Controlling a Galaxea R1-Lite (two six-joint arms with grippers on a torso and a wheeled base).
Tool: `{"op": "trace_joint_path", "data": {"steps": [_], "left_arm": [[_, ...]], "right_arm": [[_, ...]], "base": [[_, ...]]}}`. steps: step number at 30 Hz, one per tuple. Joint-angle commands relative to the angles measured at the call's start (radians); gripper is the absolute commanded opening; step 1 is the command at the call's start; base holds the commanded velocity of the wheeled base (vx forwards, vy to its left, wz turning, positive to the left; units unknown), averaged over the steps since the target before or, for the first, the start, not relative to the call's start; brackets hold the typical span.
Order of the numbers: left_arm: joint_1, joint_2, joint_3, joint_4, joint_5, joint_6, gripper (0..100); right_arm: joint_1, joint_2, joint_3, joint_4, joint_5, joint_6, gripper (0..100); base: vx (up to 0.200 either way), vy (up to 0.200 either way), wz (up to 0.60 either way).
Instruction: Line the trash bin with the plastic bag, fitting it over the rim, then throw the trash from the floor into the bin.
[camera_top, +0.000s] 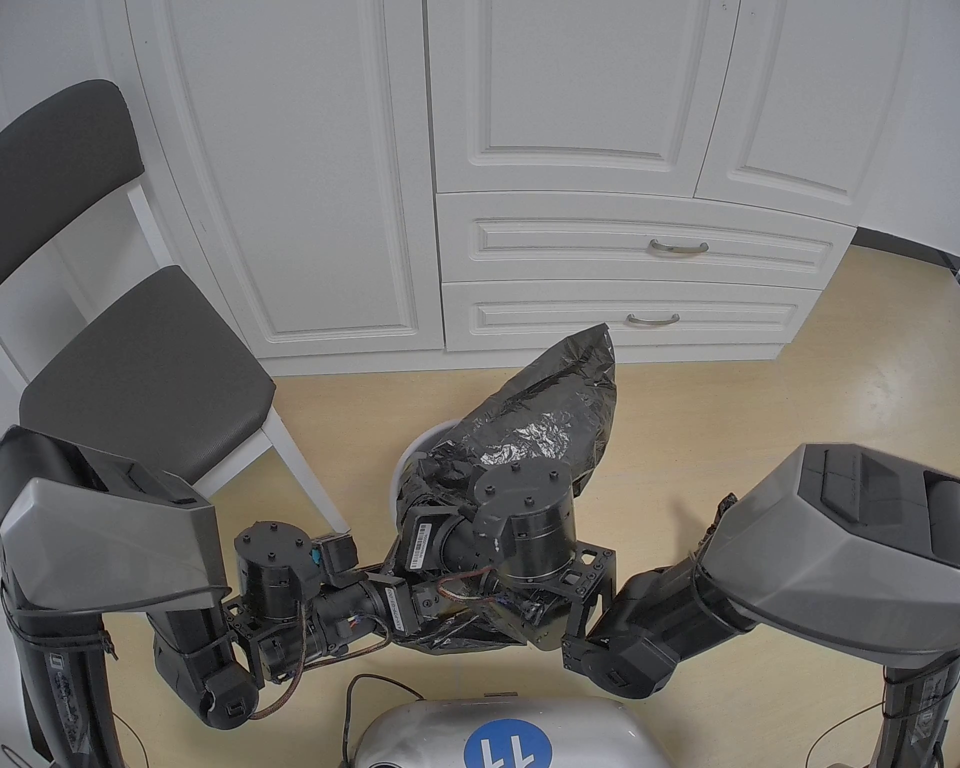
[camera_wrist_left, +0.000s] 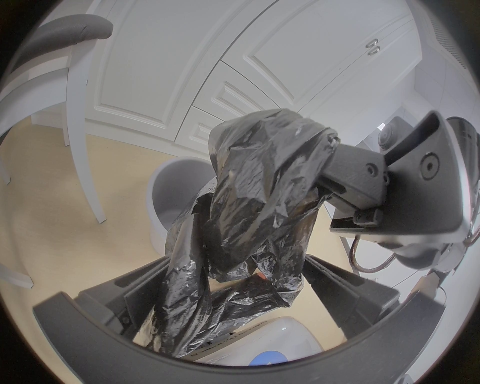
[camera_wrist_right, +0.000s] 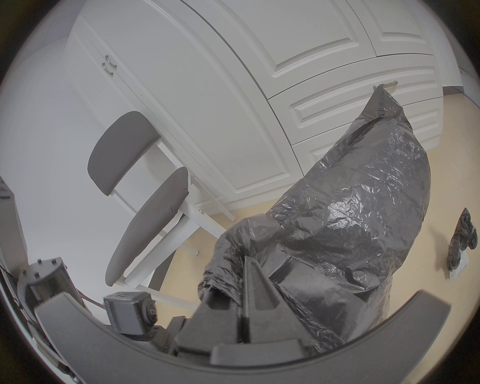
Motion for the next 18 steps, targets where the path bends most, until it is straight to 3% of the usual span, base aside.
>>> {"op": "trace_joint_path", "data": {"steps": [1, 11, 12, 18], "left_arm": [[0.001, 0.018, -0.005, -0.001, 0.000, 0.000, 100], [0.003, 0.018, -0.011, -0.001, 0.000, -0.011, 100], [0.003, 0.018, -0.011, -0.001, 0.000, -0.011, 0], [0.004, 0.020, -0.011, -0.001, 0.000, -0.011, 0]], "right_arm": [[0.003, -0.001, 0.001, 0.000, 0.000, 0.000, 0], [0.014, -0.006, 0.010, -0.001, 0.000, 0.000, 0], [0.014, -0.006, 0.010, -0.001, 0.000, 0.000, 0], [0.014, -0.009, 0.012, -0.001, -0.005, -0.001, 0]], "base": [[0.000, 0.000, 0.00], [0.000, 0.000, 0.00], [0.000, 0.000, 0.00], [0.000, 0.000, 0.00]]}}
